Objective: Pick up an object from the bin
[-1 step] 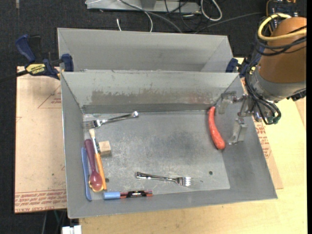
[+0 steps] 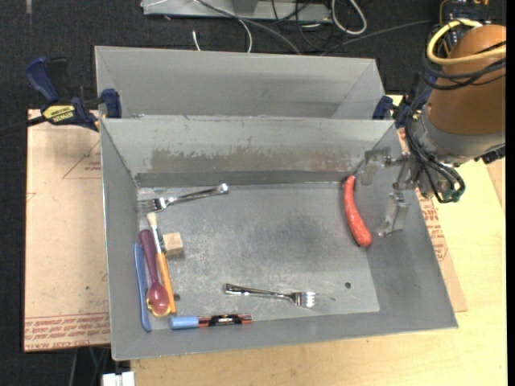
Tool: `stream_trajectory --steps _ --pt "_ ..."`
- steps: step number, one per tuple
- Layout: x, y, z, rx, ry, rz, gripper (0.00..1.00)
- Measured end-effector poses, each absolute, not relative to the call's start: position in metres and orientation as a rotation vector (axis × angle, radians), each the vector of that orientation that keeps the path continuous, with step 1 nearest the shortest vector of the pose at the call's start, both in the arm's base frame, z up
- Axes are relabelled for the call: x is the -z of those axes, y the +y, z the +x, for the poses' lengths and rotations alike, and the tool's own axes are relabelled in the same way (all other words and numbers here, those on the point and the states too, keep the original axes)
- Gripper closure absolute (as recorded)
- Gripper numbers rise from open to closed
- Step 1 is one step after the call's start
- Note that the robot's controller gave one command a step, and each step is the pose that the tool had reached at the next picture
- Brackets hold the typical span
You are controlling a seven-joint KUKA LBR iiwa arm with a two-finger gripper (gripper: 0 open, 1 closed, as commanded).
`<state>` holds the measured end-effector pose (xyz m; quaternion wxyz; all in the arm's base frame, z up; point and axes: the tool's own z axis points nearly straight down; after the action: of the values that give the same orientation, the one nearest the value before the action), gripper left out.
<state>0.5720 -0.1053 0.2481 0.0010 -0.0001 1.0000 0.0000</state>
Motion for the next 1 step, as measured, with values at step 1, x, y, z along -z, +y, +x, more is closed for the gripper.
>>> stream_trajectory --steps 1 --pt "-0.1006 -0.0298 0.5464 -0.001 3.131 -0.215 0.00"
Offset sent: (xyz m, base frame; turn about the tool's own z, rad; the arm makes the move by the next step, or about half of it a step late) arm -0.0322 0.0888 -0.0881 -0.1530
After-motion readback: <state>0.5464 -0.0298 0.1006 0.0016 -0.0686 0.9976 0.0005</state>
